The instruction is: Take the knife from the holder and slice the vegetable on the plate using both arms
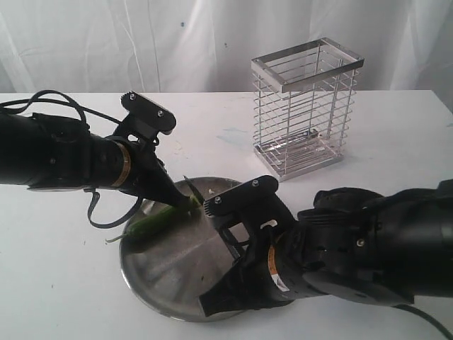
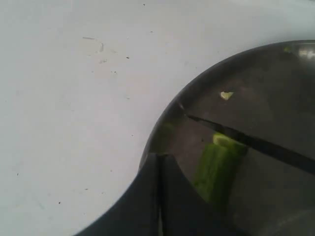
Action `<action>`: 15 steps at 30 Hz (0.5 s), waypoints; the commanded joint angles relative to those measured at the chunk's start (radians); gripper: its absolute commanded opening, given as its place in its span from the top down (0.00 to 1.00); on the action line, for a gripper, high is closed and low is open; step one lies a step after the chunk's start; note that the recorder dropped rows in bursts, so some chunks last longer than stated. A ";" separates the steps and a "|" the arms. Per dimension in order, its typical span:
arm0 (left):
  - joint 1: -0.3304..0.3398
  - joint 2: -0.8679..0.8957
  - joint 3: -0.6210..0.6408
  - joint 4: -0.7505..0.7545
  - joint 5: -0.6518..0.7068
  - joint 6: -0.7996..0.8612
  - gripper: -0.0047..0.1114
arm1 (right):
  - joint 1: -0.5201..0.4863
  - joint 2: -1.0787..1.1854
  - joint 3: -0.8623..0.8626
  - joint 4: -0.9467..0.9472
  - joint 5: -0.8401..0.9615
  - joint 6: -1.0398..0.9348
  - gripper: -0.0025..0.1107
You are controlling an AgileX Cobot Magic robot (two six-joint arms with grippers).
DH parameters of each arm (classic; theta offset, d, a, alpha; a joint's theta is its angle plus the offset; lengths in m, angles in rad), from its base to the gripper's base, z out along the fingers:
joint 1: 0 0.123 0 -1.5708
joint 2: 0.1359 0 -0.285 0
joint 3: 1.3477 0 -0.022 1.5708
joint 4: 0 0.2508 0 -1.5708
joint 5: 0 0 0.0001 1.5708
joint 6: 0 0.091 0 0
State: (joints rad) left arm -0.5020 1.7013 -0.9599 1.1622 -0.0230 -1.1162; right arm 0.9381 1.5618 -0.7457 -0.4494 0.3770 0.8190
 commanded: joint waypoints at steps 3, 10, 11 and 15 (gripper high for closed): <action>0.002 -0.011 0.005 0.006 0.015 -0.009 0.96 | 0.003 0.018 -0.004 0.011 -0.041 -0.013 0.98; 0.002 -0.011 0.005 0.006 0.015 -0.009 0.96 | 0.003 0.018 -0.004 0.011 -0.044 -0.013 0.98; 0.002 -0.011 0.005 0.006 0.015 -0.009 0.96 | 0.003 0.018 -0.004 0.011 -0.044 -0.013 0.98; 0.002 -0.011 0.005 0.006 0.015 -0.009 0.96 | 0.003 0.028 -0.004 0.013 -0.044 -0.013 0.98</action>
State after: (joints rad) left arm -0.5020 1.7013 -0.9599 1.1622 -0.0210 -1.1162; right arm 0.9381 1.5831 -0.7457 -0.4337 0.3473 0.8176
